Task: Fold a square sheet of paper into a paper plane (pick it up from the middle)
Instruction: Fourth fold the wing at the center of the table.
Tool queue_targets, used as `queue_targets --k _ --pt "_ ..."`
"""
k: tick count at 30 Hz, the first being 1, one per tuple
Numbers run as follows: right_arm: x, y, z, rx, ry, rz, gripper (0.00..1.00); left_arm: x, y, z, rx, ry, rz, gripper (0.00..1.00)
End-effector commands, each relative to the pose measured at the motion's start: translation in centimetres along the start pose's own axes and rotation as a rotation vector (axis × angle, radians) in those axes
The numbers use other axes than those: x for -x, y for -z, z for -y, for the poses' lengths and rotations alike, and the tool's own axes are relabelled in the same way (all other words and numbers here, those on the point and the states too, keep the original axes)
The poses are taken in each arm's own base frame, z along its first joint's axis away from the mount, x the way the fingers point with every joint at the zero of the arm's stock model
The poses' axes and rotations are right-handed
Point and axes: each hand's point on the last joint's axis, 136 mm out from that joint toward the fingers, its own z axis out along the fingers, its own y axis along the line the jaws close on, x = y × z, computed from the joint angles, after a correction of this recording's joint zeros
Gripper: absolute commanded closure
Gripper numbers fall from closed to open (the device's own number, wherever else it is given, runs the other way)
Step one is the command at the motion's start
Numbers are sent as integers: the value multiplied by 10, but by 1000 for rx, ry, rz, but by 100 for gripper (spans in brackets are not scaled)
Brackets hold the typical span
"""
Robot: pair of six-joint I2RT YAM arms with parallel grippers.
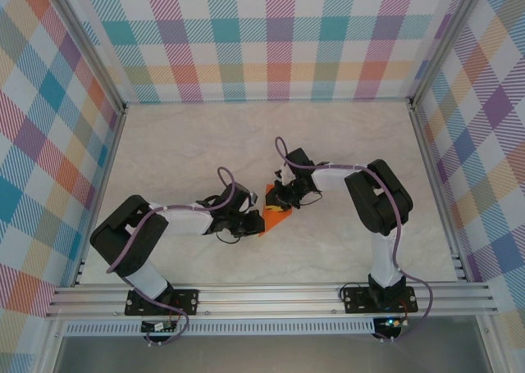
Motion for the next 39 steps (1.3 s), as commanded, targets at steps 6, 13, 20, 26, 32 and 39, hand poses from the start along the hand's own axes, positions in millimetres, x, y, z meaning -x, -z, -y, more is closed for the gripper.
queue_targets --k 6,13,20,26,32,39 --pt "0 -13 35 -112 -35 -5 84 -70 10 -65 232 53 -275 88" --pt "0 -12 36 -116 -38 -3 84 -81 17 -73 291 46 -340 88" --pt "0 -13 35 -115 -39 -4 84 -76 23 -59 283 17 -334 87" --pt "0 -12 35 -116 -39 -3 84 -58 38 -37 267 -29 -265 86" --pt "0 -12 35 -114 -40 -2 84 -16 53 18 103 -71 -79 84" --pt "0 -11 35 -113 -39 1 84 13 38 48 -4 -94 -6 83"
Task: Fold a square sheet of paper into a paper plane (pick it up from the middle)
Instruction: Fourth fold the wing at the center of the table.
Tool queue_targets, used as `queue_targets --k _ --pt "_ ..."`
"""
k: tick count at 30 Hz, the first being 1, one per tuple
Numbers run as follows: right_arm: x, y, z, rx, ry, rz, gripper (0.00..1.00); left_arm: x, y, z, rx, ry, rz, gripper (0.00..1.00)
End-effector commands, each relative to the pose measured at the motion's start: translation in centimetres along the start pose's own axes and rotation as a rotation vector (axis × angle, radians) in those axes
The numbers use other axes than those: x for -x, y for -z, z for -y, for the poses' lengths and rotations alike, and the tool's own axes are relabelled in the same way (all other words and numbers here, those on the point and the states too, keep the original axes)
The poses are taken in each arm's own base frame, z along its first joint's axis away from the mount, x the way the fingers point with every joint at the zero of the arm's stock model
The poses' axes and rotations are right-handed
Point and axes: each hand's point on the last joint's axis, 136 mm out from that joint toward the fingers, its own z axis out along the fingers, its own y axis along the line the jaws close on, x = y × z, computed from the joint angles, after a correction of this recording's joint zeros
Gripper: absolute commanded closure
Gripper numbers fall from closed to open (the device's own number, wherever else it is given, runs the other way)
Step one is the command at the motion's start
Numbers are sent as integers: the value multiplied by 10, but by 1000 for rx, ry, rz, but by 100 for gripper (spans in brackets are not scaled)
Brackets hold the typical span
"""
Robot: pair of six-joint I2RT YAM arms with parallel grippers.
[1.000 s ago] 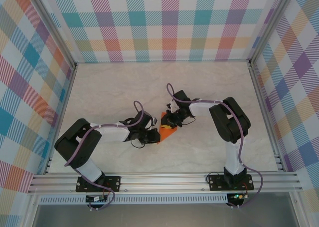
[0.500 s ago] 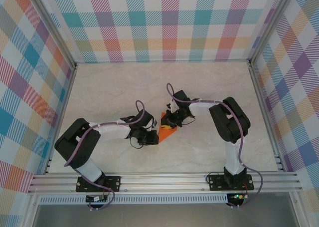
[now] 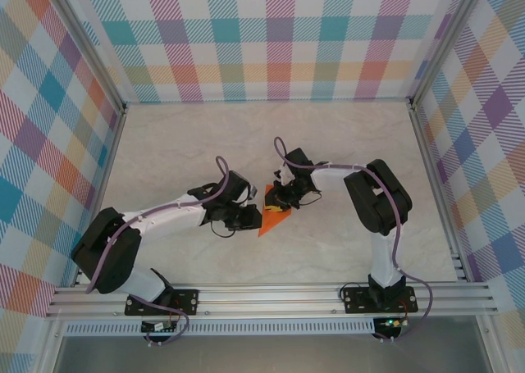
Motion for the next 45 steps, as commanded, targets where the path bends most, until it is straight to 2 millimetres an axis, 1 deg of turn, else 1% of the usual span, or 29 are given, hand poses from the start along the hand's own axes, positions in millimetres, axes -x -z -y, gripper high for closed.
queue_targets --k 1,6,8,10,14,16,21,27,30,34,37,40,43,45 --pt "1 -10 35 -109 -36 7 84 14 -11 18 -68 -9 28 84" --pt "1 -11 34 -104 -36 6 84 17 -30 14 -84 -6 28 84" --pt "1 -11 35 -105 -38 4 84 17 -37 16 -110 -2 20 84" --pt "1 -12 34 -107 -37 3 84 14 -44 11 -103 8 3 84" --pt "2 -12 35 -109 -38 3 84 -2 -62 -11 -40 47 -73 84" --pt "2 -12 36 -110 -40 3 84 -14 -66 -24 -6 72 -107 84" --pt "2 -13 37 -114 -41 2 84 -39 -62 -46 49 95 -157 84" --pt "2 -14 39 -118 -42 1 84 -71 -50 -62 74 104 -223 84" --pt "3 -14 38 -116 -44 1 84 -84 -47 -66 75 99 -273 83" --pt "3 -15 38 -114 -45 0 84 -96 -40 -75 120 102 -318 83" --pt "4 -15 37 -113 -46 1 84 -94 -34 -73 140 91 -322 83" --pt "4 -14 36 -114 -45 1 84 -89 -27 -65 124 77 -304 83" --pt "4 -14 36 -111 -44 2 83 -75 -18 -55 117 57 -250 83" --pt "4 -14 35 -110 -44 0 83 -60 -12 -41 84 41 -188 83"
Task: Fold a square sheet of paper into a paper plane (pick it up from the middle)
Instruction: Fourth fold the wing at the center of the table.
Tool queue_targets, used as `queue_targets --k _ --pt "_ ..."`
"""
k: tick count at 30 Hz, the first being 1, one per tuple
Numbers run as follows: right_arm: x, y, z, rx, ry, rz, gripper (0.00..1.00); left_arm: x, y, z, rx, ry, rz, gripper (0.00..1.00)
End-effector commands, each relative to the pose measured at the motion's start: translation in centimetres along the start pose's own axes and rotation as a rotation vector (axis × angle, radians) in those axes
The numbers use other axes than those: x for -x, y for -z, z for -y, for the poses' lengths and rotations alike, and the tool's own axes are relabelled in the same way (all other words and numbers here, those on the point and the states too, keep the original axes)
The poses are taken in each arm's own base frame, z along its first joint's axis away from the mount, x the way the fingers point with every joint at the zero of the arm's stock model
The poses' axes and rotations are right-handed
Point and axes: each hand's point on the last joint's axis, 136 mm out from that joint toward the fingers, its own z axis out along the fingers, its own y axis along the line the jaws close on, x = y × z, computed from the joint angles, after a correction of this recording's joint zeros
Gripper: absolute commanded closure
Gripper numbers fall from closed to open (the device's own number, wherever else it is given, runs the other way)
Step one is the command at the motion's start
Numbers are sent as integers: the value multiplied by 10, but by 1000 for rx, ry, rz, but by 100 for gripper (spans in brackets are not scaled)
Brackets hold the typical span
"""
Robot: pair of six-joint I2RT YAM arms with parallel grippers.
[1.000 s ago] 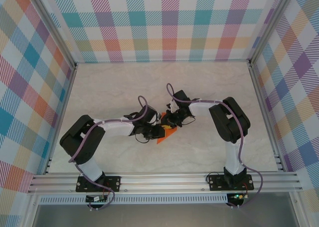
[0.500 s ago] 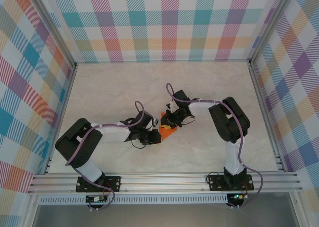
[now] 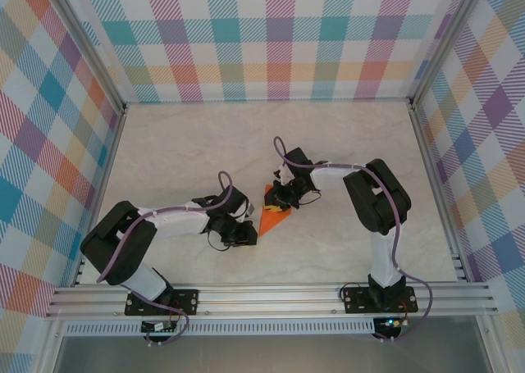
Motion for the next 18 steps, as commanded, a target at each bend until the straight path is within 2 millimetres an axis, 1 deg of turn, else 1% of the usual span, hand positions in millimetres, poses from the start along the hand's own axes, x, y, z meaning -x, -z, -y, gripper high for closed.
queue_targets --k 1,4,5,6,8,12,16,18 --pt "4 -13 36 -113 -35 12 83 -2 17 6 28 1 16 83" --pt "5 -12 36 -115 -36 16 83 26 32 30 -37 -14 141 83" --pt "4 -11 36 -116 -36 16 83 32 34 36 -52 -16 165 83" --pt "5 -11 36 -114 -37 18 83 44 37 47 -89 -33 204 83" --pt "4 -11 36 -115 -36 17 83 54 35 56 -113 -45 220 83" --pt "4 -10 35 -115 -32 18 83 68 25 64 -135 -53 233 83" --pt "4 -10 34 -111 -32 17 83 74 12 65 -153 -58 224 83" --pt "5 -10 33 -110 -35 17 83 76 5 61 -143 -55 217 84"
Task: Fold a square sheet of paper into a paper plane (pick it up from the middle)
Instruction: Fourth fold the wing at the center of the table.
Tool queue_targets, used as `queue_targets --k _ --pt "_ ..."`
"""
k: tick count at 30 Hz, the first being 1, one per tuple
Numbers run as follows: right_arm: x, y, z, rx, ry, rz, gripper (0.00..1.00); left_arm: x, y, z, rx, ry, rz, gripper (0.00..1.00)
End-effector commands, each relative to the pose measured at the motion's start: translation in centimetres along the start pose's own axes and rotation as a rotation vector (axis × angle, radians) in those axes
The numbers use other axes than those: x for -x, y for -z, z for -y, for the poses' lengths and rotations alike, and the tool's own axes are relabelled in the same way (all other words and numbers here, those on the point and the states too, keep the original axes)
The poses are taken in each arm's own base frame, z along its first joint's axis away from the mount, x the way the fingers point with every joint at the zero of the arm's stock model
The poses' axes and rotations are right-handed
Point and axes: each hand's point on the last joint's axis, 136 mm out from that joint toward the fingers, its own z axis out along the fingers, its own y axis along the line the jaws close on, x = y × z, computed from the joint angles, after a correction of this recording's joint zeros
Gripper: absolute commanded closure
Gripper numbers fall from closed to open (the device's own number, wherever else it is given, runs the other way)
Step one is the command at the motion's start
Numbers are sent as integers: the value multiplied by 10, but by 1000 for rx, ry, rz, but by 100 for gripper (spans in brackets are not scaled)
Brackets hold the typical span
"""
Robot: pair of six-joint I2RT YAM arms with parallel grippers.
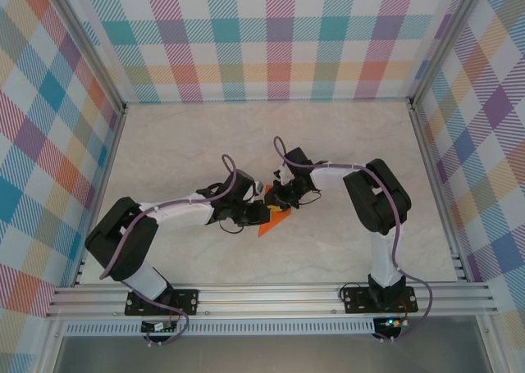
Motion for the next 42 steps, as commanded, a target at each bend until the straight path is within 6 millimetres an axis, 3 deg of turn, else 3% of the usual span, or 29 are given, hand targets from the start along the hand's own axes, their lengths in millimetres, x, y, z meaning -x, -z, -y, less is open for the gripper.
queue_targets --k 1,6,11,16,18,21,23,28,35,42 --pt "5 -10 33 -111 -34 19 83 5 -11 5 -21 -7 5 84" --pt "6 -9 30 -101 -32 20 83 -8 -26 -24 69 22 -28 85" --pt "15 -1 11 -76 19 26 82 -29 -23 -69 249 87 -63 92" --pt "34 28 -12 -30 56 70 81 -46 -30 -80 243 110 -104 95" --pt "42 48 -21 -8 63 134 80 -48 -31 -83 248 121 -104 95" --pt "43 73 -31 9 83 212 79 -50 -32 -86 252 127 -105 95" --pt "38 77 -35 26 89 216 79 -50 -32 -86 254 128 -106 95" --pt "17 57 -23 116 28 165 80 -50 -34 -85 248 123 -112 95" --pt "-6 26 -33 113 67 103 81 -48 -37 -80 227 115 -121 95" --pt "-8 2 -2 53 1 78 82 -52 -41 -83 232 115 -144 95"
